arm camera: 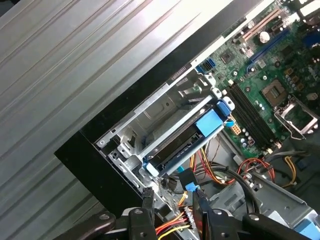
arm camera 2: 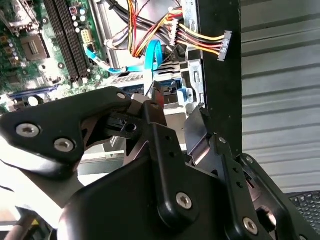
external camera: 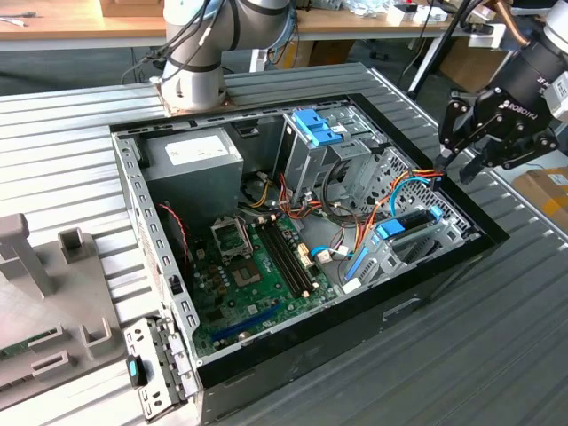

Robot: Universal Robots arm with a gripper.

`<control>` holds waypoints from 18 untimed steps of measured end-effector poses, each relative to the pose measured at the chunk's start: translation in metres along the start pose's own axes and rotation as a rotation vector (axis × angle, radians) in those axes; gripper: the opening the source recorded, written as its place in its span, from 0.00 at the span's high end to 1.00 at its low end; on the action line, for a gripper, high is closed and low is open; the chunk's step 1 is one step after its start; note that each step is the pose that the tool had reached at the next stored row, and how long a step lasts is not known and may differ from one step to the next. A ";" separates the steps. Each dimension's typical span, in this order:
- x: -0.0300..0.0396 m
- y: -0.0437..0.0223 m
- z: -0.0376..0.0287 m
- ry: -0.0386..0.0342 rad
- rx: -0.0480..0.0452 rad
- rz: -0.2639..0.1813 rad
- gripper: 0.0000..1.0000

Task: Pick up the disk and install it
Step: 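Insert the first disk wire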

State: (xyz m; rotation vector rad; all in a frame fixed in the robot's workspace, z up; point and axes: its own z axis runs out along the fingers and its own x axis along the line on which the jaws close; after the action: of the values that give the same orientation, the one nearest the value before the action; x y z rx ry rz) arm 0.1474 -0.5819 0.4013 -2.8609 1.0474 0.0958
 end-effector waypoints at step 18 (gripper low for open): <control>0.0290 -0.0263 0.0120 -0.0349 0.0253 -0.117 0.56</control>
State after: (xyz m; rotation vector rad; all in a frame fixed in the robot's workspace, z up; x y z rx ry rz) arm 0.1862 -0.5792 0.3884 -2.8786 0.8672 0.1225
